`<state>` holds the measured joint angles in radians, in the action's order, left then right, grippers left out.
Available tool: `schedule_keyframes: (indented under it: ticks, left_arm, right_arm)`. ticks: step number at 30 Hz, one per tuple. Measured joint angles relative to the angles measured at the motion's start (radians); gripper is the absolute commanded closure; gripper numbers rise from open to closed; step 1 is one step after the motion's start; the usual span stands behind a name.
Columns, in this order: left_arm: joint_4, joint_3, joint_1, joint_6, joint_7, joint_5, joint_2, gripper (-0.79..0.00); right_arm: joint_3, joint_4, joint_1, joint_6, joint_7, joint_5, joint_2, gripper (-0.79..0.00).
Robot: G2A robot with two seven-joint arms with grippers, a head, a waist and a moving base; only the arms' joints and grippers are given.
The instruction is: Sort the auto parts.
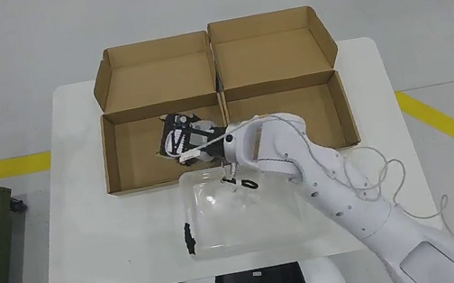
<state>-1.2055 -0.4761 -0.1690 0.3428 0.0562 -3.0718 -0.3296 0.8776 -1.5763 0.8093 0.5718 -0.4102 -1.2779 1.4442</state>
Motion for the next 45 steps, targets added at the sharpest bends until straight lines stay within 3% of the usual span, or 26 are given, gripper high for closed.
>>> schedule_keyframes:
  ticks: [1,18,33,45]
  left_arm:
    - [0.0,0.0,0.0,0.0,0.0,0.0,0.0,-0.785]
    - [0.0,0.0,0.0,0.0,0.0,0.0,0.0,-0.785]
    - [0.0,0.0,0.0,0.0,0.0,0.0,0.0,-0.785]
    - [0.0,0.0,0.0,0.0,0.0,0.0,0.0,-0.785]
  right_arm:
    - [0.024,-0.029,0.026,0.004,0.007,-0.013,-0.008,-0.785]
    - [0.486,-0.338,0.445,-0.004,0.267,-0.114,-0.108,-0.785]
    - [0.715,-0.439,0.828,-0.063,0.504,-0.191,-0.145,-0.785]
    - [0.82,-0.445,0.957,-0.077,0.575,-0.173,-0.159,-0.785]
